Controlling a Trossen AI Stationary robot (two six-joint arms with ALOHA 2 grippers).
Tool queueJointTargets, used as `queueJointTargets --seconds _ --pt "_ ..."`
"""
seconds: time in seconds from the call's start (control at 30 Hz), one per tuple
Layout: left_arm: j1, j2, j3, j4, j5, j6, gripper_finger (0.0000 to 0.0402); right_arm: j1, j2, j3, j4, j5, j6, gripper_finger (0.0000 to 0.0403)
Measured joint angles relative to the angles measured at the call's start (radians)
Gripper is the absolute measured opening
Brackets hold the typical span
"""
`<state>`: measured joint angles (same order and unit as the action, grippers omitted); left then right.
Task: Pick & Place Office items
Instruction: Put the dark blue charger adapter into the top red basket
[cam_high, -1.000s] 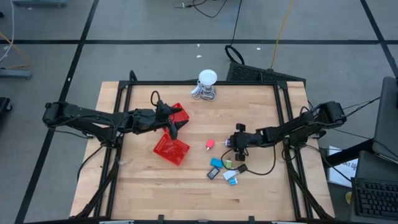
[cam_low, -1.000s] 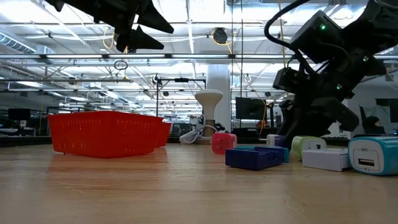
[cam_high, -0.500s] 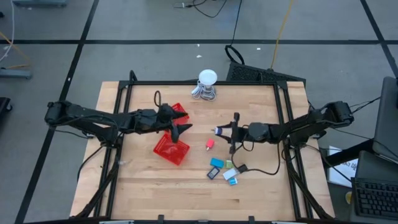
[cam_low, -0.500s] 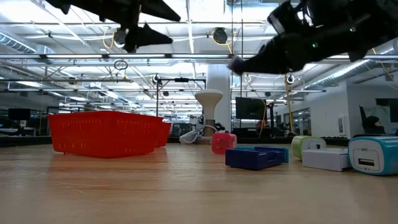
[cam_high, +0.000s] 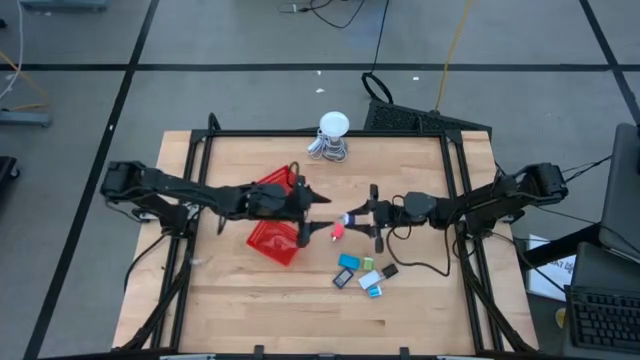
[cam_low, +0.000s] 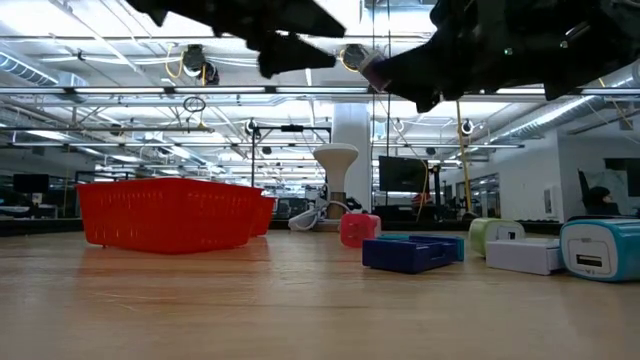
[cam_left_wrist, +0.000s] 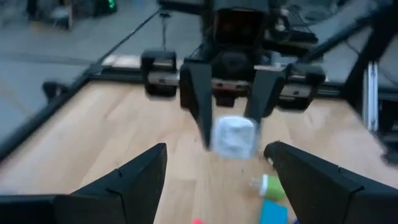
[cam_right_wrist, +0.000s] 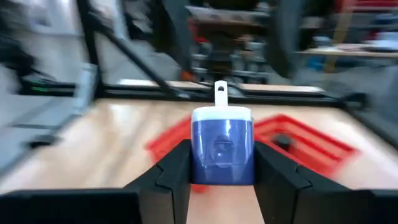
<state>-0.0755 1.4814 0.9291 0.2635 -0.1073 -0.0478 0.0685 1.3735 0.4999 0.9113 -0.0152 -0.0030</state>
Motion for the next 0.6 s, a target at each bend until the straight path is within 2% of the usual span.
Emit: queueJointTargets --seconds 0.23,0.37,0.47,0.6 --pt "-0.048 0.077 0.063 0.004 0.004 0.288 0.0281 -0.009 -0.001 0.000 0.023 -0.171 0.112 0.0125" --pt "-0.095 0.124 0.088 0.004 -0.007 0.545 0.0273 -0.036 0.000 0.000 0.047 -0.272 0.207 0.0125" --pt "-0.131 0.158 0.110 0.006 -0.101 0.667 0.0264 -0.049 -0.001 0.000 0.050 -0.308 0.234 0.0125" --pt "-0.154 0.197 0.138 0.005 -0.222 0.757 0.0251 -0.050 -0.001 0.000 0.023 -0.304 0.238 0.0125"
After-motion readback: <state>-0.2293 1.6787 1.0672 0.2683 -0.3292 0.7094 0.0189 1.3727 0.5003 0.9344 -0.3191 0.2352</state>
